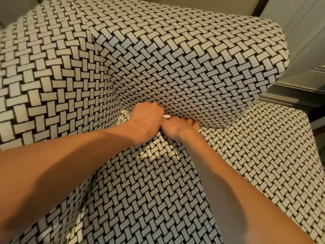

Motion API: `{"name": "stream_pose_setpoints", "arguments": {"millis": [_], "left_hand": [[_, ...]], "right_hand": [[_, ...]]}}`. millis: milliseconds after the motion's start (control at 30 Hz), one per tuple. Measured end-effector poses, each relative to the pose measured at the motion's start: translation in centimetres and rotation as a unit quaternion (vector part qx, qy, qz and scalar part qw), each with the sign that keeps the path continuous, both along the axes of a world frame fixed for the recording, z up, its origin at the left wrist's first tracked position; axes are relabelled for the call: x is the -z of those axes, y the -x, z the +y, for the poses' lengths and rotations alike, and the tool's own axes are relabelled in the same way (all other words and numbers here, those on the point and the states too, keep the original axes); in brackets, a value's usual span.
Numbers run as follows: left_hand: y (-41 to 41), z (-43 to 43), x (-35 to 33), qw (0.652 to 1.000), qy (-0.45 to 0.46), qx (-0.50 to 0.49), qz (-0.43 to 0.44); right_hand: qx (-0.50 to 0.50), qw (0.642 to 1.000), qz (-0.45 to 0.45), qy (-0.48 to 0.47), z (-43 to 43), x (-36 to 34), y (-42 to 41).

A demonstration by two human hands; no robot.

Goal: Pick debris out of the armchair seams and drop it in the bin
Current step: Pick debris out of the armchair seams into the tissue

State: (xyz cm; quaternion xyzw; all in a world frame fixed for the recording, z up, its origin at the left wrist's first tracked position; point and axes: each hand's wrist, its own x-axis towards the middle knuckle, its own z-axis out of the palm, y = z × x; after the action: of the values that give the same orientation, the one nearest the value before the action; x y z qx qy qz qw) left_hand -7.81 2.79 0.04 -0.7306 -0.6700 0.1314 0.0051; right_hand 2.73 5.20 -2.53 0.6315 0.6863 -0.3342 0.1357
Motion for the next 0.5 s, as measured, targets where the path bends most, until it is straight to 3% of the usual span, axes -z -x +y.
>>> {"name": "stream_pose_setpoints", "arguments": {"millis": [100,500], "left_hand": [[0.1,0.0,0.2,1.0,0.005,-0.002,0.001],[-0.1,-0.2,0.0,1.0,0.001,-0.019,-0.023]], "right_hand": [[0.026,0.999,-0.015,0.017,0.3,-0.2,0.8],[0.024,0.994,0.104,-0.012,-0.1,0.1,-0.8]]}}
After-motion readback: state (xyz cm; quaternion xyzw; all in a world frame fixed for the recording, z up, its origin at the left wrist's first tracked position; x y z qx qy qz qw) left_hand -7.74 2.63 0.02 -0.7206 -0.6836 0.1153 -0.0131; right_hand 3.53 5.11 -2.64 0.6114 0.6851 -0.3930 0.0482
